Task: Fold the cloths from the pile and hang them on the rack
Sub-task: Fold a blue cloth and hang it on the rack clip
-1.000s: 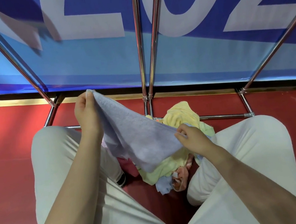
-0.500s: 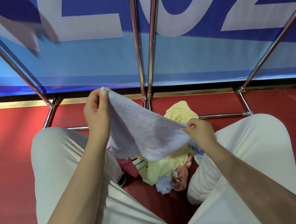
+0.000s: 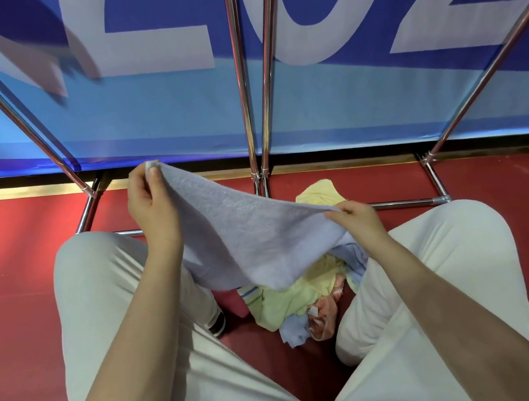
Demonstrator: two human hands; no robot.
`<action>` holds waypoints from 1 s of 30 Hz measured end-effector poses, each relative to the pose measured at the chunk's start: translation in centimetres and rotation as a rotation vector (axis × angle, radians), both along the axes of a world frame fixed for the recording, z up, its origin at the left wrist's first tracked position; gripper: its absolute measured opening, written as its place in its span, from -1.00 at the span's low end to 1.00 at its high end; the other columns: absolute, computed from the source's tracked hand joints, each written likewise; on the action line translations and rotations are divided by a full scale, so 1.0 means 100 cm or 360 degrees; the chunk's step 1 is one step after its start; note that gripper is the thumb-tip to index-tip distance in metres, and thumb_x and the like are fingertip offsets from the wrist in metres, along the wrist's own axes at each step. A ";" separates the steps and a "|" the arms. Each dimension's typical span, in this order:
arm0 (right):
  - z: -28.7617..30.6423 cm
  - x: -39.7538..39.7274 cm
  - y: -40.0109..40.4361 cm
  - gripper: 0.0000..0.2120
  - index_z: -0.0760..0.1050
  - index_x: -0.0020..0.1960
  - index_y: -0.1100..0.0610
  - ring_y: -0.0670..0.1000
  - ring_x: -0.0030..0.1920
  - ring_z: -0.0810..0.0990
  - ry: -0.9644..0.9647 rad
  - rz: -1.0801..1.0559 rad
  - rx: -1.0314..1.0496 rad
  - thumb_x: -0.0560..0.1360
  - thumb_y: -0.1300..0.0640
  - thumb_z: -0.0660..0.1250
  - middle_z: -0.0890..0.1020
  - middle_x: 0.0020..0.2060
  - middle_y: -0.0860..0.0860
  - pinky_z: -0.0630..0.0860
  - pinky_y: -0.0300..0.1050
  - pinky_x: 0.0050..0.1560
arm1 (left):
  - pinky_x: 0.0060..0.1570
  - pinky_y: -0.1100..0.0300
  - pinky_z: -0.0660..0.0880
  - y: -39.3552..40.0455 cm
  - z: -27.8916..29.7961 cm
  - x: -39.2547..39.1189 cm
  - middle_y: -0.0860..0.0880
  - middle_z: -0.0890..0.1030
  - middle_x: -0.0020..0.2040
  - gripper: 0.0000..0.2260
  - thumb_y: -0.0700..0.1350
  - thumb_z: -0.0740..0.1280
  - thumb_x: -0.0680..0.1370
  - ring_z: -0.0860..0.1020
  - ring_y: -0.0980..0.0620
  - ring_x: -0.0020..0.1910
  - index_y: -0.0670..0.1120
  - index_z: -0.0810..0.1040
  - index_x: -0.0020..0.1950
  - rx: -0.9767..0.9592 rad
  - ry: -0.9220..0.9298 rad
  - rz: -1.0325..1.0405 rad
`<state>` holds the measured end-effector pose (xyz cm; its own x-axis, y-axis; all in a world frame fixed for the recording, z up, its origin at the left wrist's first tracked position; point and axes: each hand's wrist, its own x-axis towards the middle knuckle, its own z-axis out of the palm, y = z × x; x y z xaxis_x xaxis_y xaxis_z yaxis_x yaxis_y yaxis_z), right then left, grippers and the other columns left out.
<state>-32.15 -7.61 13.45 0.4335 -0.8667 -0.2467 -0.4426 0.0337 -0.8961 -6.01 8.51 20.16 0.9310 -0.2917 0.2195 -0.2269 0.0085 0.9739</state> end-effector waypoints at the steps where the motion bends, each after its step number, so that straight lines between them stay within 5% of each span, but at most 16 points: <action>1: 0.007 -0.001 -0.002 -0.89 0.56 -0.19 0.16 -0.02 -0.21 0.46 -0.0188 -0.0106 0.0130 0.51 0.20 0.36 0.53 -0.27 0.01 0.36 -0.24 -0.17 | -0.01 0.48 0.36 0.000 -0.003 0.003 0.20 0.53 -0.10 -0.89 -0.11 0.18 0.64 0.47 0.41 -0.11 -0.04 0.50 0.03 0.0023 0.0030 0.0028; 6: 0.032 -0.005 -0.011 -0.94 0.59 -0.05 0.16 0.06 -0.02 0.61 -0.0922 -0.0471 0.0451 0.50 0.19 0.39 0.65 -0.08 0.11 0.53 -0.08 0.06 | -0.03 0.38 0.38 -0.003 -0.020 0.008 0.13 0.54 -0.12 -0.85 -0.07 0.19 0.63 0.47 0.28 -0.12 -0.06 0.53 0.02 0.0105 0.0130 0.0096; 9: 0.044 -0.008 -0.009 -0.97 0.61 -0.11 0.08 0.02 -0.06 0.63 -0.0899 -0.0576 0.0325 0.50 0.15 0.40 0.68 -0.15 0.03 0.56 -0.11 0.01 | 0.02 0.28 0.40 -0.004 -0.025 0.006 0.05 0.56 -0.05 -0.79 -0.04 0.19 0.62 0.49 0.16 -0.05 -0.12 0.55 0.06 0.0145 0.0115 0.0068; 14: 0.050 -0.015 -0.008 -0.93 0.60 -0.12 0.01 -0.06 -0.10 0.61 -0.0779 -0.0621 0.0156 0.53 0.09 0.36 0.66 -0.16 -0.06 0.52 -0.18 -0.07 | -0.14 0.43 0.37 -0.005 -0.020 -0.004 0.16 0.50 -0.18 -0.85 -0.05 0.19 0.64 0.44 0.31 -0.20 0.00 0.49 -0.09 0.0121 0.0143 -0.0011; 17: 0.050 -0.017 -0.008 -0.89 0.63 -0.18 0.01 -0.05 -0.10 0.57 -0.0794 -0.0639 0.0119 0.48 0.02 0.39 0.63 -0.19 -0.06 0.48 -0.15 -0.06 | -0.12 0.33 0.37 -0.006 -0.020 -0.005 0.16 0.48 -0.20 -0.81 -0.03 0.18 0.64 0.42 0.25 -0.20 0.07 0.46 -0.17 0.0102 0.0209 -0.0034; 21: 0.054 -0.019 -0.007 -0.73 0.57 -0.12 0.27 -0.04 -0.10 0.48 -0.0851 -0.0566 0.0083 0.48 0.04 0.39 0.54 -0.18 0.04 0.44 -0.13 -0.07 | -0.16 0.37 0.35 -0.007 -0.020 -0.005 0.14 0.44 -0.22 -0.80 -0.03 0.17 0.65 0.39 0.23 -0.22 0.06 0.43 -0.18 0.0051 0.0281 -0.0033; 24: 0.058 -0.020 -0.005 -0.78 0.55 -0.10 0.29 -0.07 -0.16 0.48 -0.0823 -0.0495 0.0022 0.53 0.10 0.36 0.53 -0.23 0.01 0.45 -0.22 -0.15 | -0.16 0.40 0.33 -0.007 -0.020 -0.002 0.13 0.43 -0.19 -0.81 -0.05 0.15 0.66 0.38 0.25 -0.21 0.07 0.42 -0.15 0.0038 0.0310 0.0028; 30: 0.055 -0.016 -0.005 -0.67 0.38 -0.36 0.14 -0.16 -0.37 0.32 -0.0591 -0.0464 -0.0131 0.53 0.10 0.36 0.39 -0.42 -0.08 0.31 -0.32 -0.37 | -0.09 0.22 0.34 -0.010 -0.029 0.001 0.10 0.41 -0.17 -0.83 -0.01 0.10 0.66 0.37 0.15 -0.17 0.01 0.43 -0.05 0.0098 0.0573 0.0031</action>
<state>-33.76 -8.08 18.92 0.2154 -0.9754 -0.0466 -0.0745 0.0312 -0.9967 -5.87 7.54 17.24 0.9509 -0.2755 -0.1407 0.1309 -0.0538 0.9899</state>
